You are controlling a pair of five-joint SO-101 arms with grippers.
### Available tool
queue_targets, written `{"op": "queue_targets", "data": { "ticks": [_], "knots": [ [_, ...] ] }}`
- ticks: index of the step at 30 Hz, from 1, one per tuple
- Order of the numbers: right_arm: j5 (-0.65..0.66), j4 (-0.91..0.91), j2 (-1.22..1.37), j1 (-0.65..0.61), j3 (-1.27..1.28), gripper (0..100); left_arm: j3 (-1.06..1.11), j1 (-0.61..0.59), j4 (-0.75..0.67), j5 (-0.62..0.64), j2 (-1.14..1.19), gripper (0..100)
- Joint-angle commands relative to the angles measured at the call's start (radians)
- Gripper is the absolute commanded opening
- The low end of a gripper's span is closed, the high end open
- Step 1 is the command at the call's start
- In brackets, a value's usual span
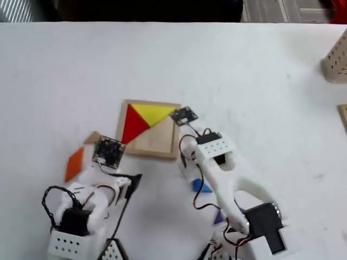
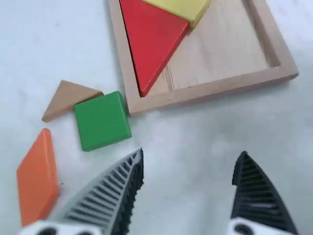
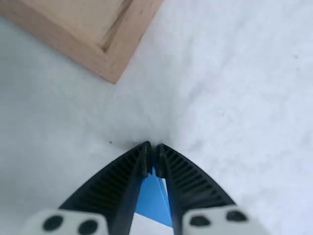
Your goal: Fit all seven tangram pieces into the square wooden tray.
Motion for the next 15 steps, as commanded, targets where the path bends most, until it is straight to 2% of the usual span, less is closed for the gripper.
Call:
{"op": "queue_targets", "data": {
  "ticks": [1, 7, 15],
  "knots": [
    [0.014, 0.016, -0.024, 0.015, 0.0, 2.5, -0.098, 0.007, 0.037, -0.008, -0.008, 30],
    [0.014, 0.016, -0.024, 0.016, 0.0, 2.5, -0.153, -0.134, 0.032, -0.008, -0.008, 30],
    [0.014, 0.016, -0.024, 0.016, 0.0, 2.5, -0.381, -0.331, 0.149, -0.077, -0.004, 30]
  ]
}}
